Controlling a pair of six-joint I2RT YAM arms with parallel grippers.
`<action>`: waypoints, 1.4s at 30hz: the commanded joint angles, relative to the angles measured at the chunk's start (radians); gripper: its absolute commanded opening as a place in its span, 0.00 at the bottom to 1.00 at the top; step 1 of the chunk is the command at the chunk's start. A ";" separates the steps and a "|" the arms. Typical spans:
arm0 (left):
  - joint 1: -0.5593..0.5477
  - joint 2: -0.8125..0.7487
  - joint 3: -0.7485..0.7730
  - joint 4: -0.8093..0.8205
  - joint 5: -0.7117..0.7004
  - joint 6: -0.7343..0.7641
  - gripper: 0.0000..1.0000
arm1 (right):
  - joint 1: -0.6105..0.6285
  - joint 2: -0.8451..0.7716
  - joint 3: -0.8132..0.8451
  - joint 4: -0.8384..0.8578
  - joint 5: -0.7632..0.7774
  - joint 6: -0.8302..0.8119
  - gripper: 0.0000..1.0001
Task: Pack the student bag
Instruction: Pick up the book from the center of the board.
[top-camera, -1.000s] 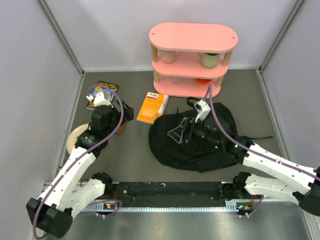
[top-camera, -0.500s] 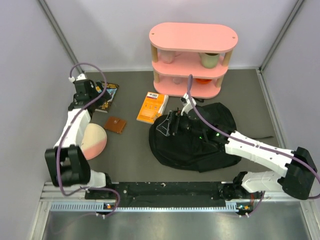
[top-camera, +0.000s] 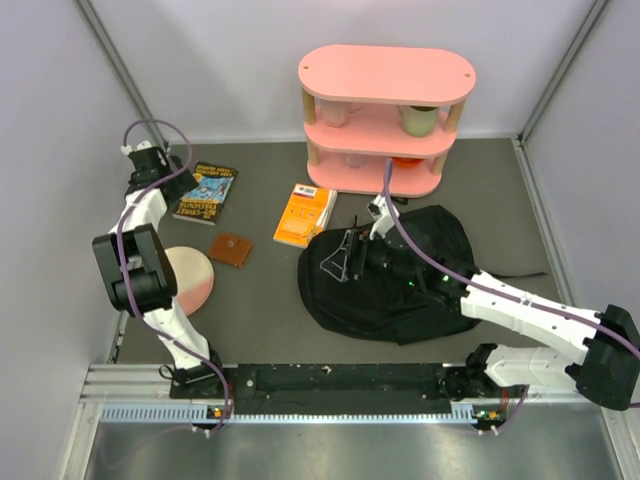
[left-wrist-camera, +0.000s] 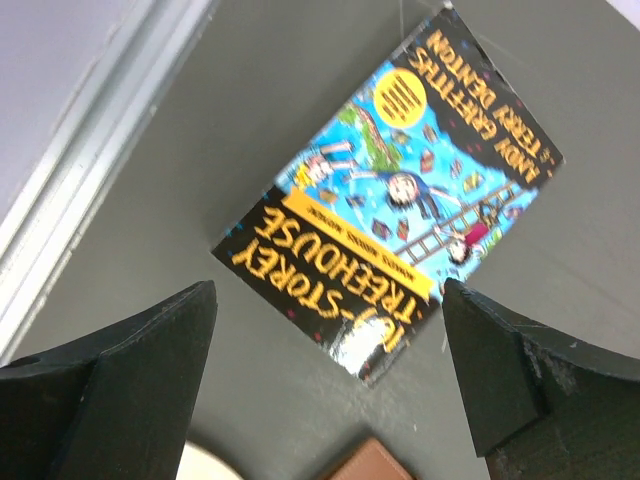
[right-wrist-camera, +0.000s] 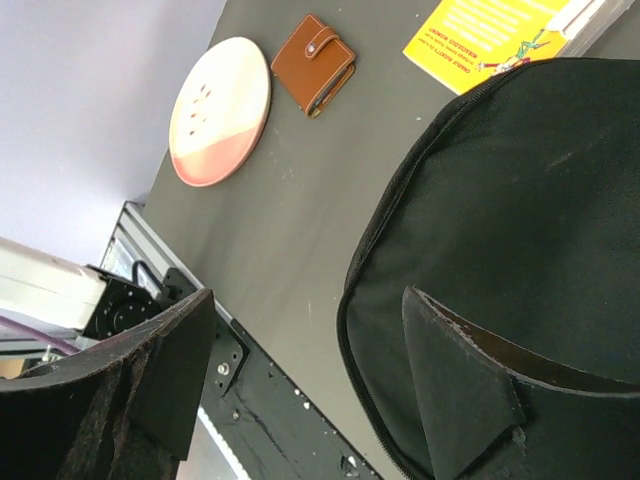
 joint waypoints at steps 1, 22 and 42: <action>0.029 0.075 0.096 0.068 -0.031 0.026 0.98 | 0.005 0.002 0.022 0.014 -0.005 -0.037 0.74; 0.091 0.399 0.405 -0.152 0.230 0.064 0.96 | -0.020 0.096 0.061 0.033 -0.112 -0.043 0.75; 0.086 0.384 0.426 -0.229 0.367 0.084 0.82 | -0.023 0.085 0.046 0.045 -0.126 -0.035 0.75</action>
